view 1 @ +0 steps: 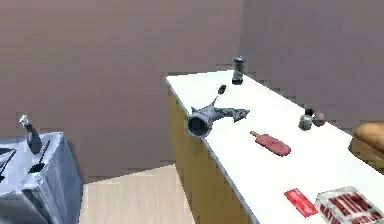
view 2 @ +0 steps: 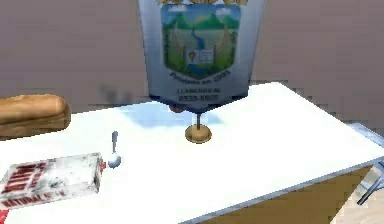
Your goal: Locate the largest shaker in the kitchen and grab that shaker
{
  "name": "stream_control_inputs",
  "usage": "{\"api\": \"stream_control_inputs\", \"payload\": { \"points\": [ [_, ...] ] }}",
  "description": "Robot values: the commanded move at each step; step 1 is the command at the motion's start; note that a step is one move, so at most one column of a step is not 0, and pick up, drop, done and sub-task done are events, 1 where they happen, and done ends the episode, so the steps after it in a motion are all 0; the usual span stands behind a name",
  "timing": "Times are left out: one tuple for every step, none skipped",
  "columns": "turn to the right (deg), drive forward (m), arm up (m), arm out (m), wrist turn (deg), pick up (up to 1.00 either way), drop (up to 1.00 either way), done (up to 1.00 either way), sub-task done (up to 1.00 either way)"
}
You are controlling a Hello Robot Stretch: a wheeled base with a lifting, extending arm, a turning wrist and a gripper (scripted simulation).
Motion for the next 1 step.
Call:
{"api": "stream_control_inputs", "payload": {
  "points": [
    [-18.0, 0.00, 0.00, 0.00, 0.0, 0.00, 0.00, 0.00, 0.00]
  ]
}}
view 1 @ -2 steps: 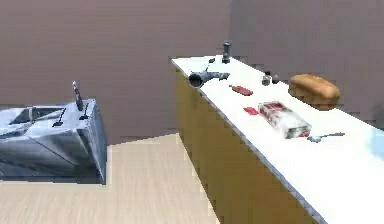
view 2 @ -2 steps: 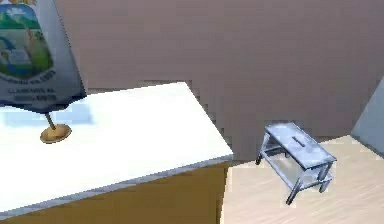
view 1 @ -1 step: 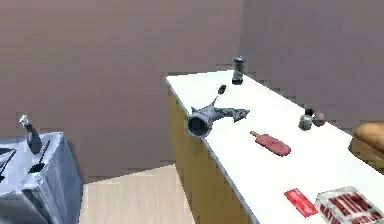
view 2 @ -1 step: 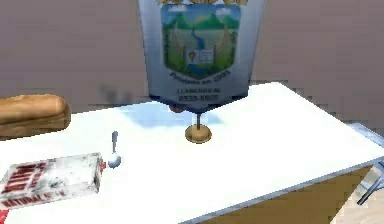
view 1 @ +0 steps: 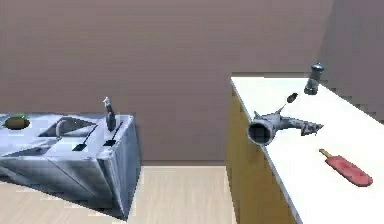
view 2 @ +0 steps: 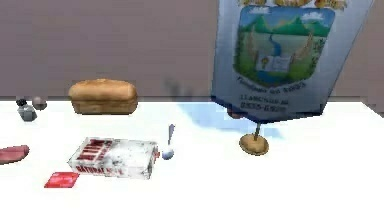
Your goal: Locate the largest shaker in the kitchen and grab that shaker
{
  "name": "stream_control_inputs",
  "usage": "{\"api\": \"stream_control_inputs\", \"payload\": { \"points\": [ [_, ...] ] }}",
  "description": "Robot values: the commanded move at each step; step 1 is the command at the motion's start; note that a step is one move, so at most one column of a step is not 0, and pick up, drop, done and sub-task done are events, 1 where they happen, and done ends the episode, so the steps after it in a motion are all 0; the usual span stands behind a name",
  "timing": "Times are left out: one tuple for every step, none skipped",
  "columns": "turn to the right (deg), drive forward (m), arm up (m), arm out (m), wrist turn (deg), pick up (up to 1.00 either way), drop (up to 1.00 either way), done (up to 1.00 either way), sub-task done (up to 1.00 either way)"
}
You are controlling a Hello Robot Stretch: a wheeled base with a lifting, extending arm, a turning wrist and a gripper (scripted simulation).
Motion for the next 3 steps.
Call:
{"api": "stream_control_inputs", "payload": {
  "points": [
    [0.0, 0.55, 0.00, 0.00, 0.0, 0.00, 0.00, 0.00, 0.00],
    [-39.0, 0.00, 0.00, 0.00, 0.0, 0.00, 0.00, 0.00, 0.00],
    [33.0, 0.00, 0.00, 0.00, 0.0, 0.00, 0.00, 0.00, 0.00]
  ]
}}
